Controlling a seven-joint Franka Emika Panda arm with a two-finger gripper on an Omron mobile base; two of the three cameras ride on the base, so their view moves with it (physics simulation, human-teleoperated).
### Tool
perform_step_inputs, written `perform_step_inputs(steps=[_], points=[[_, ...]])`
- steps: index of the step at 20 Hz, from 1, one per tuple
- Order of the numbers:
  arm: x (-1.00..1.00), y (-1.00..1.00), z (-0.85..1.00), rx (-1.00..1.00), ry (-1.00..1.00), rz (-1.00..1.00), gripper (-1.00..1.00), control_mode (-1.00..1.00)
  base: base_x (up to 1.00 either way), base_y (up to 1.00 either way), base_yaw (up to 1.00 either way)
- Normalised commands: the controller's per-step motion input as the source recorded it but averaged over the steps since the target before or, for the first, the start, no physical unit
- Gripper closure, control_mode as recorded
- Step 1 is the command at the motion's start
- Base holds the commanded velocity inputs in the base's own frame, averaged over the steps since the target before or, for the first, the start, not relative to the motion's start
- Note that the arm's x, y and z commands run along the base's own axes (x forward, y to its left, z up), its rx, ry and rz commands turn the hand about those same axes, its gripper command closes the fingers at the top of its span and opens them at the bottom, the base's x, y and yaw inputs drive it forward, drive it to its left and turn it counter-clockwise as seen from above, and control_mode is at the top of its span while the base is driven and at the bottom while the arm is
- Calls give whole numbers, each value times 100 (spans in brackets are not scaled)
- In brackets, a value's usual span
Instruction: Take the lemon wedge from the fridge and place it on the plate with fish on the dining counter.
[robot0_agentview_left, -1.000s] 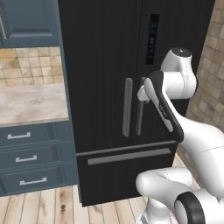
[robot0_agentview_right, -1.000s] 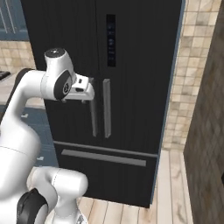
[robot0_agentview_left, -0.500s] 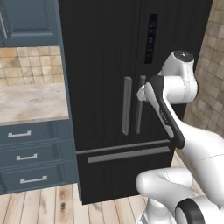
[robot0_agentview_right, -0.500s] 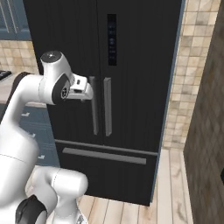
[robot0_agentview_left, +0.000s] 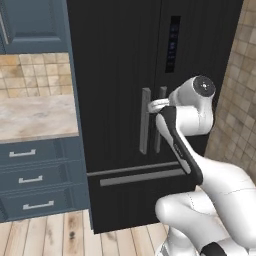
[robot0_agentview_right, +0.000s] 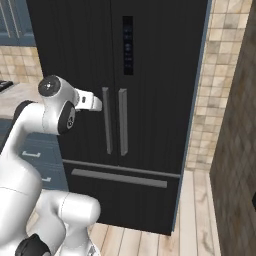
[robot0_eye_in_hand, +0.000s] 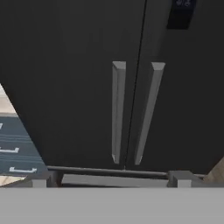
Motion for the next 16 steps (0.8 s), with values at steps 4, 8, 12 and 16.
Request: perform_step_inputs(steps=[4, 8, 12, 16], points=[[76, 17, -9, 1, -1, -5, -100, -100, 0, 0, 0], [37, 0, -20, -3, 1, -2, -100, -100, 0, 0, 0], [24, 0, -39, 0, 11, 0, -100, -100, 0, 0, 0], [6, 0, -36, 1, 11, 0, -100, -100, 0, 0, 0]])
